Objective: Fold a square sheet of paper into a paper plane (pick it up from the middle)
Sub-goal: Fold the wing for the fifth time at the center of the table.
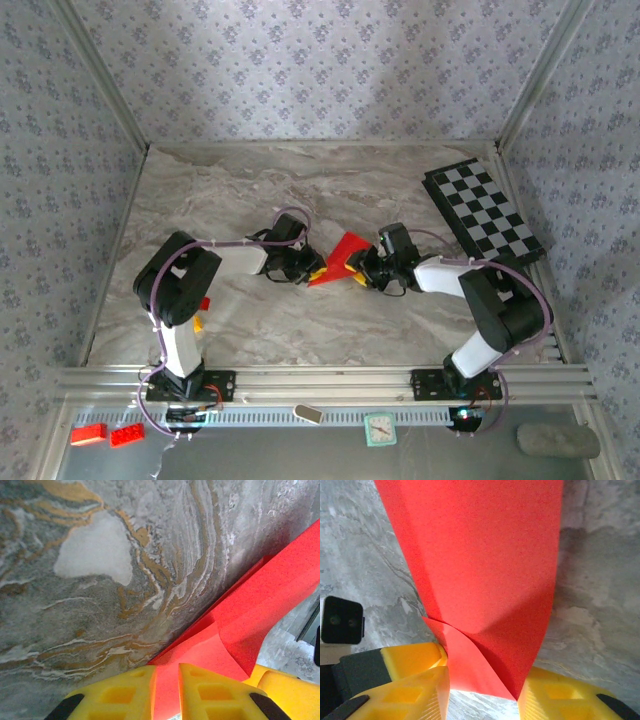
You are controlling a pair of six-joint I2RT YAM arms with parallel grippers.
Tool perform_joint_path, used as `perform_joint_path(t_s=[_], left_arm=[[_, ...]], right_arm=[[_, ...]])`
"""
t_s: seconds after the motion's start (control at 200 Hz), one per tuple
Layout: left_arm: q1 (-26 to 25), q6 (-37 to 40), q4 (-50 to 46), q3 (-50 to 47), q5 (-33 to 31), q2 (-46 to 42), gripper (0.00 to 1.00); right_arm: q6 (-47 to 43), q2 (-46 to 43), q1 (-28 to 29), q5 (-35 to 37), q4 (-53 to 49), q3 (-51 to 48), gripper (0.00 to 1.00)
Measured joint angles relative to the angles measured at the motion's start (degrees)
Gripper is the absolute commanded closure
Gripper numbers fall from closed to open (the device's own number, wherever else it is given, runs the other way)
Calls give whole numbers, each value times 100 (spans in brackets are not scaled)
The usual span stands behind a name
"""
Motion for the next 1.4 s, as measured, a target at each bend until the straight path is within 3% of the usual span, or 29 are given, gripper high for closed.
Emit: perform_joint_path(t_s=[0.525, 0.795, 0.999, 1.399], left_arm=[[24, 0, 33, -4, 22, 0, 75], [63, 267, -74, 4, -7, -122, 62], [83, 1073, -398, 118, -199, -483, 48], [-201, 3587, -704, 254, -907, -1115, 27]], right_arm=[[278, 376, 22, -197, 815, -151, 79], [297, 409, 22, -256, 905, -151, 96], [247, 367, 17, -232, 656, -48, 100], [59, 66, -120, -190, -310, 649, 100]])
